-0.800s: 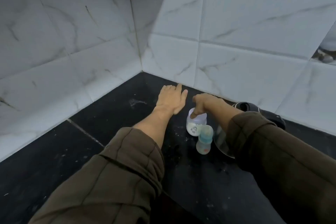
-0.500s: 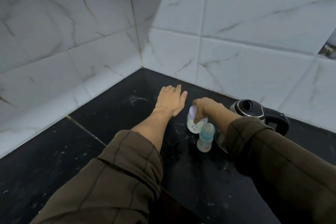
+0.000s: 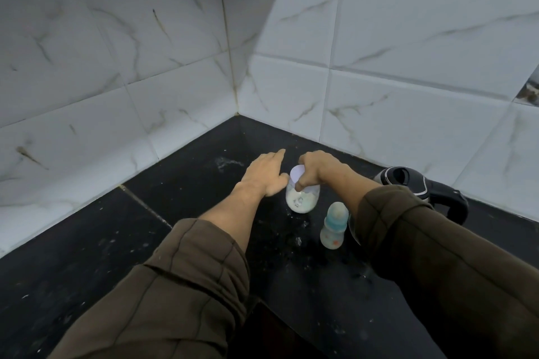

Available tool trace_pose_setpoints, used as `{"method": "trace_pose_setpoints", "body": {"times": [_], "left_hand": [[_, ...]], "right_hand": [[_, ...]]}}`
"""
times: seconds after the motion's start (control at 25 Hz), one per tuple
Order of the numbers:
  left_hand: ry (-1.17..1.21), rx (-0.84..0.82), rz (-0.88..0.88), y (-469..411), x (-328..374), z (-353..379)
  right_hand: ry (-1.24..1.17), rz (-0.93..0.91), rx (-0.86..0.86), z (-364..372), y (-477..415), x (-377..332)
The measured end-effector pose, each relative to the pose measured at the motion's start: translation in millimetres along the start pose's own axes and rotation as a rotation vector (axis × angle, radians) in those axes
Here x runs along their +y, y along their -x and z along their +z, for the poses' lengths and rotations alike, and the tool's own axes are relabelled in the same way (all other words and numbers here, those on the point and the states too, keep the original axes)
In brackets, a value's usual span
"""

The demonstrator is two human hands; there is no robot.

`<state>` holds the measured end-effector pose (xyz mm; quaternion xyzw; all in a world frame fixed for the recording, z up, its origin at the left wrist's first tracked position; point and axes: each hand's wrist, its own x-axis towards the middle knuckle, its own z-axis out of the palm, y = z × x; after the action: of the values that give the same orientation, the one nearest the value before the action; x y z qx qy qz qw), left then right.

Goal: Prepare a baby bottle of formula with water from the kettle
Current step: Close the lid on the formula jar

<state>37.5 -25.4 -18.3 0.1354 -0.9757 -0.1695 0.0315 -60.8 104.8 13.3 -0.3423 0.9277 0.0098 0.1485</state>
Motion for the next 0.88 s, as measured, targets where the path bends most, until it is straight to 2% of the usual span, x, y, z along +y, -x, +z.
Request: {"method": "trace_pose_setpoints", "body": {"times": [0.52, 0.88], "left_hand": [[0.259, -0.151, -0.251, 86, -69, 9], [0.463, -0.100, -0.384, 137, -96, 48]], "right_hand": [[0.046, -0.238, -0.068, -3, 31, -101], [0.097, -0.389, -0.135, 41, 40, -130]]}}
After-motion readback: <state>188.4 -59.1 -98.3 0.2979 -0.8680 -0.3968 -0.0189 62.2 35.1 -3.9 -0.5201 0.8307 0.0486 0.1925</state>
